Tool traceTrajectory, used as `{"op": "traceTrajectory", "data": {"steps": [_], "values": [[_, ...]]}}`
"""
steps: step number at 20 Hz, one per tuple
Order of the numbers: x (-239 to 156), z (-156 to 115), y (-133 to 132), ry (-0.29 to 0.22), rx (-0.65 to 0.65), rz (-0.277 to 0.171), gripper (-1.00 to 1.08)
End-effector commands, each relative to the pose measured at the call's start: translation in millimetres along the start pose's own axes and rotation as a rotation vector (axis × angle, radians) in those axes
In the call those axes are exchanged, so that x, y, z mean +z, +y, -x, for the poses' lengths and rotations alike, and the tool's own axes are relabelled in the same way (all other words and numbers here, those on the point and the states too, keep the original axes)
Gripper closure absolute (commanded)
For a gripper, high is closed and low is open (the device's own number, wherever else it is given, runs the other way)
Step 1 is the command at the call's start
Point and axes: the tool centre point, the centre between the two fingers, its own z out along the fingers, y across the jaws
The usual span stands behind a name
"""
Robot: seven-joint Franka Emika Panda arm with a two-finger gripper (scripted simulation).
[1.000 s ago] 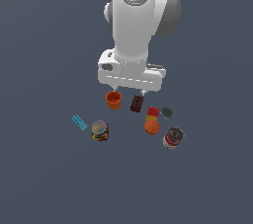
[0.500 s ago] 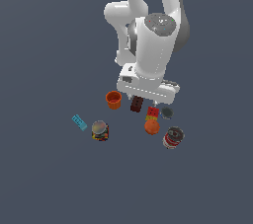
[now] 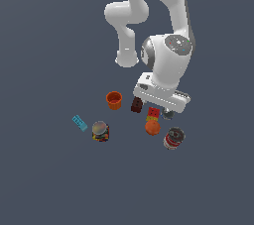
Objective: Pick up a designated object from a clutter of objects.
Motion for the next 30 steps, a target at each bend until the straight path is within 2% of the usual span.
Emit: {"op": "traceTrajectory", "data": {"steps": [1, 9, 17, 30], "values": [[13, 10, -12, 0.003, 0.034, -0.003, -0.92], [52, 46, -44, 0.005, 0.138, -0.018, -0.92], [77, 74, -63, 0.001, 0.209, -0.030, -0.92], [89, 85, -70, -0.002, 0.234, -0.034, -0.92]]}}
